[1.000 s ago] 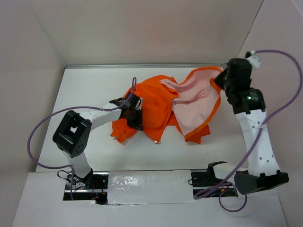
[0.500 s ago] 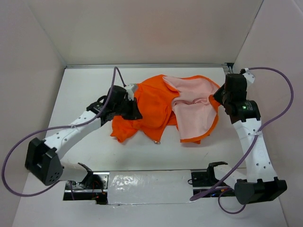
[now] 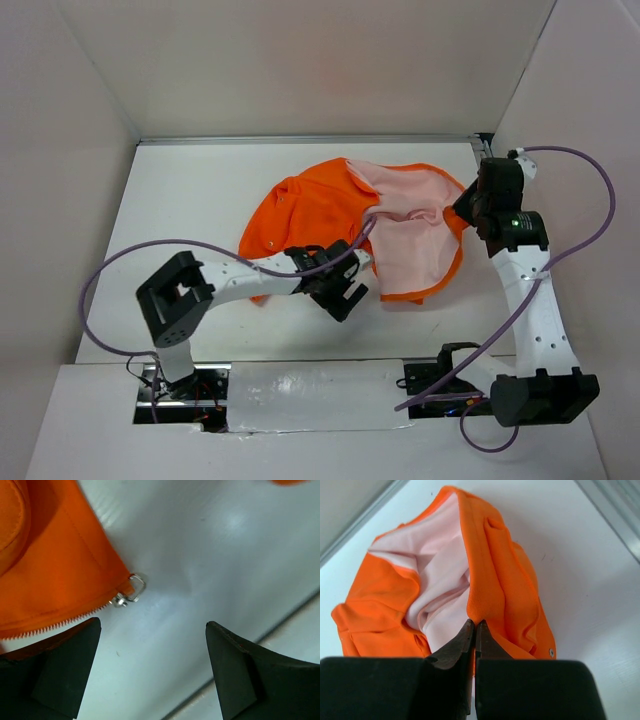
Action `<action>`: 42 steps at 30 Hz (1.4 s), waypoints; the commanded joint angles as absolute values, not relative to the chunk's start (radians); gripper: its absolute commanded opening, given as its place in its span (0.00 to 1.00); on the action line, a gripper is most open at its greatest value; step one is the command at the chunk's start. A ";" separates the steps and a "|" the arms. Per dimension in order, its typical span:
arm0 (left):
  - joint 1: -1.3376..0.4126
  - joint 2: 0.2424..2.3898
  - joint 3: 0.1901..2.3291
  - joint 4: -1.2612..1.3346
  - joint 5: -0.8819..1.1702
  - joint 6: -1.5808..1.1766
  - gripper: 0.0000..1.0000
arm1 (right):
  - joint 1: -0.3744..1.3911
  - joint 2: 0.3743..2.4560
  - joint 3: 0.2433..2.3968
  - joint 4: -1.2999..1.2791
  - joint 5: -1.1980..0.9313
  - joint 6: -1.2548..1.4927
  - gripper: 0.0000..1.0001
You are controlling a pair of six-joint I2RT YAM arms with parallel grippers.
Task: Zip up the jacket
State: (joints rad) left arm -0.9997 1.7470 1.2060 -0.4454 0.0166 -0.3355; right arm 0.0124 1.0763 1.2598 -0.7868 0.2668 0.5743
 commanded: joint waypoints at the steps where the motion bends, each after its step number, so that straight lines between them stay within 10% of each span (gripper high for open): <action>1: -0.992 1.819 1.288 -0.462 -0.144 -0.299 0.97 | 0.008 1.089 1.238 -0.732 0.207 0.535 0.00; 13: -0.989 2.034 1.417 -0.511 -0.176 -0.345 0.74 | -0.034 1.103 1.161 -0.701 0.150 0.496 0.00; 15: -0.989 2.054 1.431 -0.538 -0.176 -0.363 0.59 | -0.040 1.101 1.160 -0.703 0.155 0.495 0.00; 18: -0.982 2.071 1.442 -0.598 -0.215 -0.441 0.02 | -0.046 1.094 1.161 -0.703 0.155 0.495 0.00; 28: -0.957 1.794 1.804 -0.990 -0.452 -0.770 0.00 | -0.031 0.950 1.282 -0.649 0.019 0.446 0.00; 35: -0.956 1.256 1.831 -0.420 -0.405 -0.379 0.00 | 0.026 0.913 1.751 -0.785 0.083 0.393 0.00; 42: -1.028 1.178 2.141 -0.143 -0.564 -0.034 0.00 | 0.029 0.948 2.211 -0.828 0.061 0.333 0.00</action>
State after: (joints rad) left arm -0.9813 1.1404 2.0590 -0.3996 -0.4877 -0.2924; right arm 0.0296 0.9470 2.0621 -0.8318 0.0685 0.3836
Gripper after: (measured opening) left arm 0.041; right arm 0.020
